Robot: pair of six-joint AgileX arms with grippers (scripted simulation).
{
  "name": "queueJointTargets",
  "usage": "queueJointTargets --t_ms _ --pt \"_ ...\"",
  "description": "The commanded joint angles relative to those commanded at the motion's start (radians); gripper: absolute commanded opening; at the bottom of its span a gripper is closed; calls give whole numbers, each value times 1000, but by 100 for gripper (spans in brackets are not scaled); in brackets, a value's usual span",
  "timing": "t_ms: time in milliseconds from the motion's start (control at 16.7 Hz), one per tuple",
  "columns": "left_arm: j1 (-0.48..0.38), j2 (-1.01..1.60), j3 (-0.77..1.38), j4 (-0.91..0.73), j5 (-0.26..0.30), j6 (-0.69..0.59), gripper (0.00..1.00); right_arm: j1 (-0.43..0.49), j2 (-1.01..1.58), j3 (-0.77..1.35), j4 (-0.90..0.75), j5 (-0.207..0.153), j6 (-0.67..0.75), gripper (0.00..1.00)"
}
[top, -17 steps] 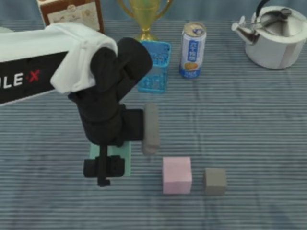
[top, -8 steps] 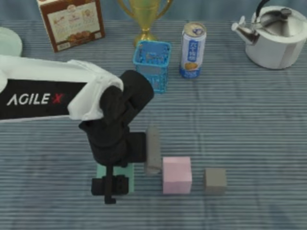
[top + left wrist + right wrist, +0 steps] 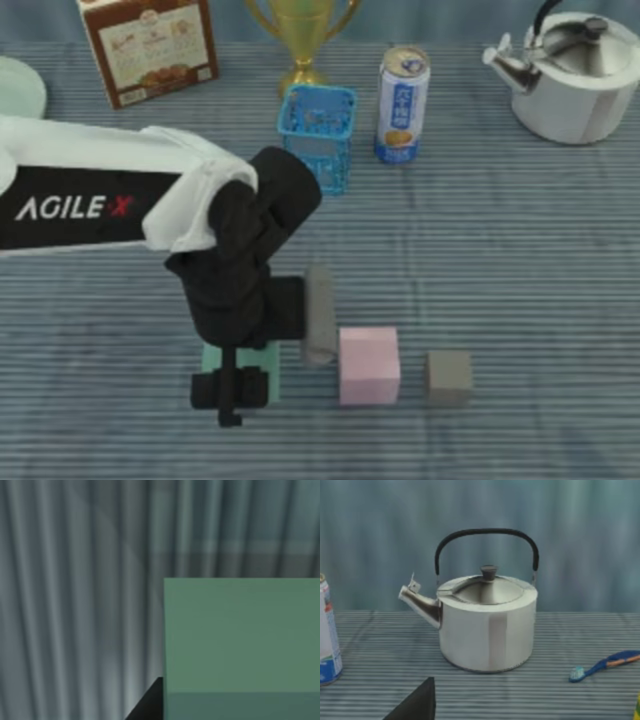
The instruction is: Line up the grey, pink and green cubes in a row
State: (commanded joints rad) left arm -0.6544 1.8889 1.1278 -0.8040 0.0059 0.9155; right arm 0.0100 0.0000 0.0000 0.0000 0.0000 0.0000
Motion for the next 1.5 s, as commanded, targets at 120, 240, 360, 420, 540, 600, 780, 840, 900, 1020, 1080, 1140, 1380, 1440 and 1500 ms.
queueJointTargets --t_ms 120,240,360,420,540,600,780,840,900,1020,1080,1140,1380,1440,1500 --pt "0 0 0 0 0 0 53 0 0 0 0 0 0 100" --pt "0 0 0 0 0 0 68 0 0 0 0 0 0 100" --pt "0 0 0 0 0 0 83 0 0 0 0 0 0 100" --pt "0 0 0 0 0 0 90 0 0 0 0 0 0 100" --pt "0 0 0 0 0 0 100 0 0 0 0 0 0 100" --pt "0 0 0 0 0 0 100 0 0 0 0 0 0 100" --pt "0 0 0 0 0 0 100 0 0 0 0 0 0 100" --pt "0 0 0 0 0 0 100 0 0 0 0 0 0 100" --pt "0 0 0 0 0 0 100 0 0 0 0 0 0 100" --pt "1 -1 0 0 0 0 100 0 0 0 0 0 0 100" --pt "1 -2 3 -3 0 1 100 0 0 0 0 0 0 100" --pt "0 -7 13 -17 0 2 100 0 0 0 0 0 0 100" --pt "7 -52 92 -141 -1 4 100 0 0 0 0 0 0 100" --pt "11 -66 115 -179 -1 2 100 0 0 0 0 0 0 100" --pt "15 -79 135 -215 -1 0 100 0 0 0 0 0 0 100"
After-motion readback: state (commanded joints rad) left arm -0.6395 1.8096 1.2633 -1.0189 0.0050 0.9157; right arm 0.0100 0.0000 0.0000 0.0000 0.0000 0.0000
